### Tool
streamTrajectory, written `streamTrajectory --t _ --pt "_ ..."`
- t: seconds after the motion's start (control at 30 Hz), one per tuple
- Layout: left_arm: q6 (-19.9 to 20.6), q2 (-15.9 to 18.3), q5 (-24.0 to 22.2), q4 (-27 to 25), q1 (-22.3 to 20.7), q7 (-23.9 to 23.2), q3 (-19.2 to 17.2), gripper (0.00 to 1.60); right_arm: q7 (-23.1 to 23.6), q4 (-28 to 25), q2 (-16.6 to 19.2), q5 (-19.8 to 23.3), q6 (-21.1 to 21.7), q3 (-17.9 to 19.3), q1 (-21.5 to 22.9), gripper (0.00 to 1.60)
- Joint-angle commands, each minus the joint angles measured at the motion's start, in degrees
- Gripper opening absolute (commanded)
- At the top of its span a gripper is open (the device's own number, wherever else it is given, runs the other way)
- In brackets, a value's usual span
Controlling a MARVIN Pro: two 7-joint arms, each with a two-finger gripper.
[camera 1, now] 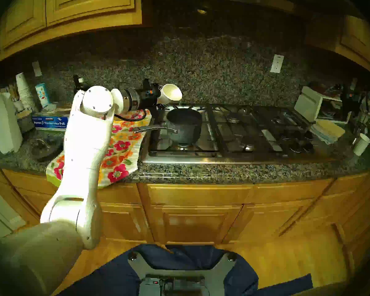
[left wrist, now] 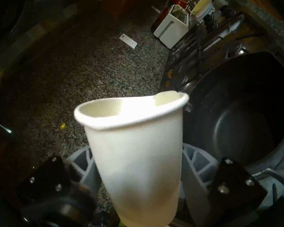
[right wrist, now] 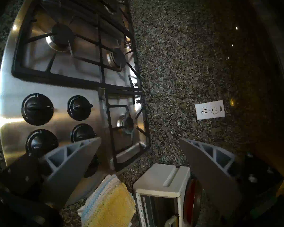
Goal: Pick up the water cup, pour water into the pot, turn on the stove
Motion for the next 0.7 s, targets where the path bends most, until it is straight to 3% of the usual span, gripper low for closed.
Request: streamTrajectory --t 0.0,0.67 --pt "-2.9 0.6 0.3 -2.7 -2.1 1.6 0.0 0.80 -0.7 0.3 -0.5 0.5 0.0 1.0 1.5 1.60" --pt "-8.9 1.8 3.6 -4.3 -1.0 3.0 1.0 0.79 -0.7 0.3 -0.5 0.5 0.0 1.0 1.5 1.60"
